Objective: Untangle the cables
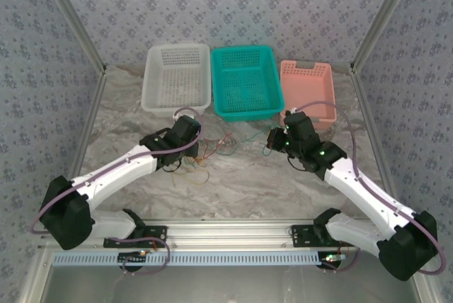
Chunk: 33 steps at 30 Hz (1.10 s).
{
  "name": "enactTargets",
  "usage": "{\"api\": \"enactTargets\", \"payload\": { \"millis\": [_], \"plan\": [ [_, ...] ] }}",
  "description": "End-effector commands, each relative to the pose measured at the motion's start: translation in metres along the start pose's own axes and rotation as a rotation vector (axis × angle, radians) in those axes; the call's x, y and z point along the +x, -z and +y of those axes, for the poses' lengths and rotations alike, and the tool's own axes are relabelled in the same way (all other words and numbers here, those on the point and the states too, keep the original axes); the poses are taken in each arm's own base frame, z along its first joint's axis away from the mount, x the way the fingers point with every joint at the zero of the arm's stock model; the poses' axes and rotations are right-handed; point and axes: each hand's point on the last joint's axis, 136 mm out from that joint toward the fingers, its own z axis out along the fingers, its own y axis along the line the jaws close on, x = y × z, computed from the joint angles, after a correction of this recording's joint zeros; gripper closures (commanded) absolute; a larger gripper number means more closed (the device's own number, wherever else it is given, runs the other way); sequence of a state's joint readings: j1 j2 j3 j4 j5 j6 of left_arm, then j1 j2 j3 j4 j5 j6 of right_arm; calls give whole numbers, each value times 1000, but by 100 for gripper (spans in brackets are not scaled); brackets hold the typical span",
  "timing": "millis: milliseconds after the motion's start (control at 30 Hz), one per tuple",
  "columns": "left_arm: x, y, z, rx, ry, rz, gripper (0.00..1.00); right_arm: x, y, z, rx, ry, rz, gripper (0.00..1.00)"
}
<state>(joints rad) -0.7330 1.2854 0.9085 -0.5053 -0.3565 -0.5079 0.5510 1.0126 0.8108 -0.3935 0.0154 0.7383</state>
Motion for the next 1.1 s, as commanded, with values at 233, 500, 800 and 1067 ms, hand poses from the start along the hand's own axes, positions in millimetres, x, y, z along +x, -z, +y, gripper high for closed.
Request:
{"api": "enactTargets", "payload": {
  "millis": [233,500,800,1067],
  "plan": [
    [-35,40,-23,159,103,-54,36,3,18,16,-140,165,20,100],
    [-53,98,-128,594,150,-100,39,-4,16,39,-235,139,39,100],
    [-20,83,-153,619,-236,24,41,6,28,63,-308,227,201,100],
    [-4,55,-151,549,-347,66,41,10,39,73,-354,249,242,100]
  ]
}}
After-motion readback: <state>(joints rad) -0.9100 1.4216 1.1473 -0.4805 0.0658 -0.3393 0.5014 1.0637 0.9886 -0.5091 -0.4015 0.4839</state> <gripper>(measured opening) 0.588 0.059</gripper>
